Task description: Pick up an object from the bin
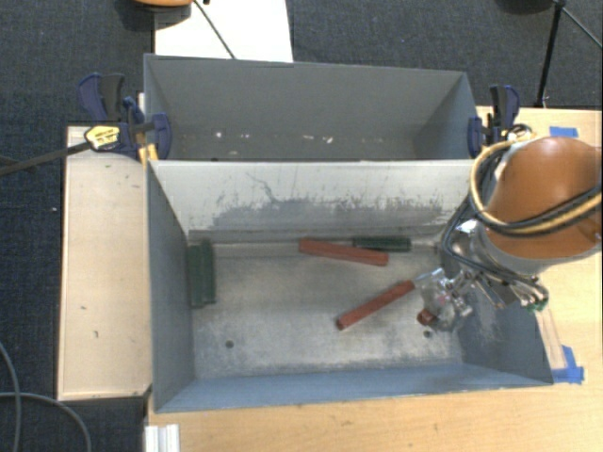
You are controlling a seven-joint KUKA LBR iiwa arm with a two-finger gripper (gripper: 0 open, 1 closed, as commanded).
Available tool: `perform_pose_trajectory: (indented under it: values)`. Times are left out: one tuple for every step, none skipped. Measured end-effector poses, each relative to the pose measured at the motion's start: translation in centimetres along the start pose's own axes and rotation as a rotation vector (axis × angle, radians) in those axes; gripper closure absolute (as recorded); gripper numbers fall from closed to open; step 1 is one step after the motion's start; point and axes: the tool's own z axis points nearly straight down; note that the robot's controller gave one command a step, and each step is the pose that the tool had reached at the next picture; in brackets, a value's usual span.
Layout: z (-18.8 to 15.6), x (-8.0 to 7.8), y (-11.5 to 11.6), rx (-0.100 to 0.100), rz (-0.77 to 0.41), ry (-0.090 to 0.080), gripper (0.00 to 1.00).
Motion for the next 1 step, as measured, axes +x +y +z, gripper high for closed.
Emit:
perform_pose_trajectory:
  values:
    - [-8.36,0.19,-2.28,0.000,-0.066,-0.002,1.00]
